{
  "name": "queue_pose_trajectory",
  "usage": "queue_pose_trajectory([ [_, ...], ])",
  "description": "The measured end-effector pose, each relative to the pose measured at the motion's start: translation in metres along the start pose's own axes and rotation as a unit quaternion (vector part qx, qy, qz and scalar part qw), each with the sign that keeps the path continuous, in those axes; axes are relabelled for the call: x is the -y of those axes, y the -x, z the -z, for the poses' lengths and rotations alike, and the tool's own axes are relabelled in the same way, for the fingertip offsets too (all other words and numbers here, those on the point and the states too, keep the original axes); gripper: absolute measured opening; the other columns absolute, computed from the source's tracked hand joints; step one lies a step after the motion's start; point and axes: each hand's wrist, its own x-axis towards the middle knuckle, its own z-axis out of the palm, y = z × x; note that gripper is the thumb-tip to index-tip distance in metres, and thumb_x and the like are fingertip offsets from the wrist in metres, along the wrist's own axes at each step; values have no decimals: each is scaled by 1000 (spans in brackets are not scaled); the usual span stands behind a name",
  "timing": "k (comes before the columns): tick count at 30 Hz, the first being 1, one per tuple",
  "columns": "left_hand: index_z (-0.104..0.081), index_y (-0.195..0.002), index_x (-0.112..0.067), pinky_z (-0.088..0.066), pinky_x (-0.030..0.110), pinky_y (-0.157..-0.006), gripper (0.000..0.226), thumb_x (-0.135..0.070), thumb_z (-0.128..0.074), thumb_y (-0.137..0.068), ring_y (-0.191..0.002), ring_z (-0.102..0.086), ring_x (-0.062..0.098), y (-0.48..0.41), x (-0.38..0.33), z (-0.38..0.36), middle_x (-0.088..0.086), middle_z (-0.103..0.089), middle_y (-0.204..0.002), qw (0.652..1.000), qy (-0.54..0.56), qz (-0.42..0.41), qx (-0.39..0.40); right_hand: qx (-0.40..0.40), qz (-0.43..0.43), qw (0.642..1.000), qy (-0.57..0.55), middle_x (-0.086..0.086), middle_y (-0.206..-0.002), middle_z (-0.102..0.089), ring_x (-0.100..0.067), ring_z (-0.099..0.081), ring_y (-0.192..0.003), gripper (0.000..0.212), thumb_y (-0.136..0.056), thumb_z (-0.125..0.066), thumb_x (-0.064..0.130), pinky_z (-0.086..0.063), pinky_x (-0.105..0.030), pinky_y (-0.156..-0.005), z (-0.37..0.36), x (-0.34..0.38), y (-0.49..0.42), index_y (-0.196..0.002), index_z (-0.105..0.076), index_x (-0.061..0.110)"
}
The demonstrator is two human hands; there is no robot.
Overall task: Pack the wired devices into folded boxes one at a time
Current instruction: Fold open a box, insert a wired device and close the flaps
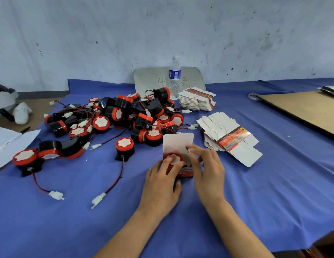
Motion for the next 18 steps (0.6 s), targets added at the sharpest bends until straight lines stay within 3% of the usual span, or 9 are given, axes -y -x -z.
queue_pose_trajectory([
  [2,-30,-148,-32,-32,32,-110,60,-24,-52,-92,-138,-30,16,0,0,0,-10,-25,-155,1000,5,-2,-3,22,59,993,97,3,-75,-66,-21,-55,-64,8,-81,-72,5,-49,-32,-51,-2,2,-1,-84,-67,10],
  [5,-26,-150,-29,-28,29,-111,64,-23,-51,-92,-139,-28,14,0,0,0,-10,-22,-156,1000,6,-4,-5,39,95,972,209,2,-55,-51,-23,-46,-52,31,-59,-85,-7,-41,-26,-42,-4,7,-1,-70,-62,9],
  [9,-23,-150,-33,-31,29,-108,64,-25,-48,-92,-137,-28,16,1,-1,0,-13,-17,-156,1000,-10,-1,1,63,65,963,253,1,-51,-55,-26,-47,-51,33,-56,-87,-8,-30,-23,-44,-5,1,-1,-65,-59,9],
  [15,-24,-149,-33,-29,29,-109,62,-24,-47,-92,-138,-29,17,0,-2,-1,-13,-18,-157,1000,-23,6,-4,108,47,962,247,-4,-50,-54,-26,-46,-45,35,-52,-84,-14,-30,-28,-32,-3,6,-5,-61,-57,6],
  [18,-30,-148,-29,-33,32,-105,62,-24,-51,-90,-134,-37,20,1,-5,0,-10,-26,-155,999,-29,7,-11,158,52,939,302,-7,-54,-57,-24,-35,-46,32,-52,-81,-12,-15,-21,-37,-1,14,-16,-66,-60,7],
])
